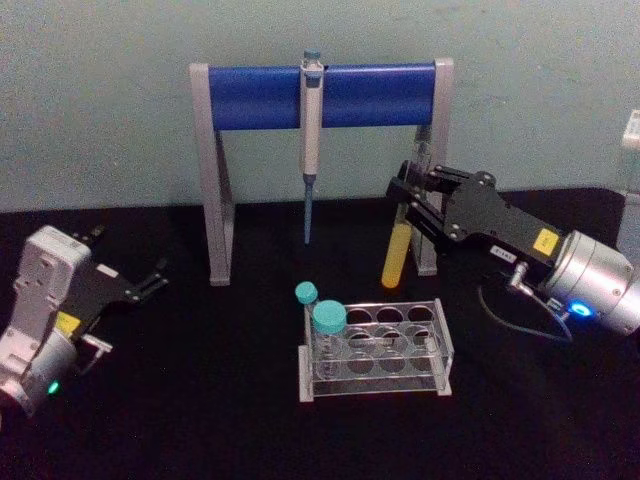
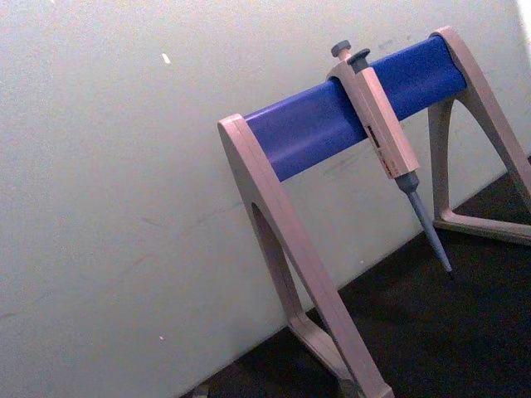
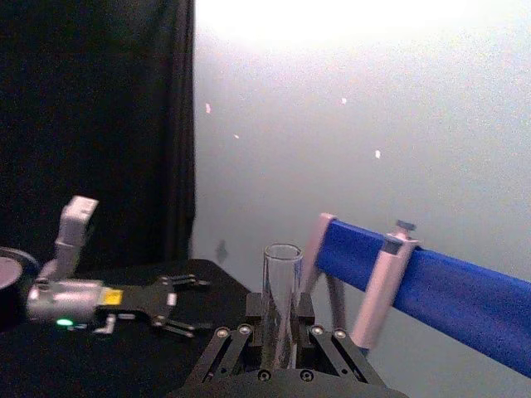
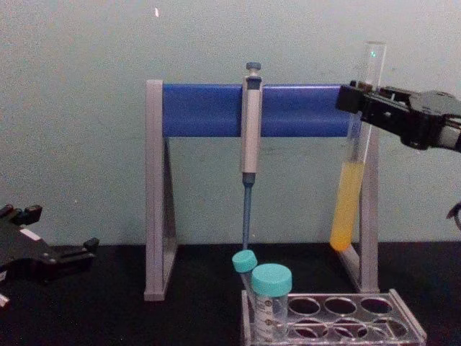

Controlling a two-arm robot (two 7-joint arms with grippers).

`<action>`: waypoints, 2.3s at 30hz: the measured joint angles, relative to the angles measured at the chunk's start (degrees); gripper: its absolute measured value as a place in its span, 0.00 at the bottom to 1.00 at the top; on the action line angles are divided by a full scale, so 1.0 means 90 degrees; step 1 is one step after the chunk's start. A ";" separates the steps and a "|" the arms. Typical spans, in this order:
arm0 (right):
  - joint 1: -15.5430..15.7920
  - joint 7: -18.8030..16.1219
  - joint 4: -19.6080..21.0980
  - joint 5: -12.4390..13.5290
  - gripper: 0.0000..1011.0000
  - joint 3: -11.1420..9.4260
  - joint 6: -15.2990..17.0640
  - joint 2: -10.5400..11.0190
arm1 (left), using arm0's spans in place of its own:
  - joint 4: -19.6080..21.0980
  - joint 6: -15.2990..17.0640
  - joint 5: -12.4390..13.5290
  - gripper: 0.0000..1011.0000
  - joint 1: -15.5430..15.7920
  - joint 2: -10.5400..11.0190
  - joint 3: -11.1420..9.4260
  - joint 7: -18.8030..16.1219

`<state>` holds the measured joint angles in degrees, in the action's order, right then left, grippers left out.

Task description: Pick up the test tube from the test tube rack, shake it, then place it back into the test tube rack.

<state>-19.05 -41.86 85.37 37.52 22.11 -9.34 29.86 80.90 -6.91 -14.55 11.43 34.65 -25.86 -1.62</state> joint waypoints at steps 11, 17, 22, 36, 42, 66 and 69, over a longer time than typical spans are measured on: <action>0.0362 -0.0281 0.0584 0.0286 0.23 0.0055 0.0218 0.0652 | 0.0000 0.0000 0.0000 0.99 0.0000 0.0000 0.0000 0.0000; 0.0597 0.0019 0.0858 0.0210 0.23 -0.0057 0.0405 0.1039 | 0.0000 0.0000 0.0000 0.99 0.0000 0.0000 0.0000 0.0000; 0.0763 0.0397 0.0975 0.0123 0.23 -0.0266 0.0518 0.1231 | 0.0000 0.0000 0.0000 0.99 0.0000 0.0000 0.0000 0.0000; 0.0312 0.1287 0.0567 -0.0490 0.23 -0.0379 0.0876 0.0723 | 0.0000 0.0000 0.0000 0.99 0.0000 0.0000 0.0000 0.0000; -0.0013 0.1057 0.0217 -0.0464 0.23 -0.0265 0.0824 0.0377 | 0.0000 0.0000 0.0000 0.99 0.0000 0.0000 -0.0001 0.0000; 0.0025 -0.0521 0.0502 0.0610 0.23 0.0132 0.0900 0.0779 | 0.0000 0.0000 0.0000 0.99 0.0000 0.0000 0.0000 0.0000; 0.0132 -0.0521 0.0629 0.0604 0.23 0.0140 0.0924 0.0998 | 0.0000 0.0000 0.0000 0.99 0.0000 0.0000 0.0000 0.0000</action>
<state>-17.86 -46.55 91.04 42.95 23.37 -1.03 38.84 80.90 -6.91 -14.55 11.43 34.65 -25.86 -1.62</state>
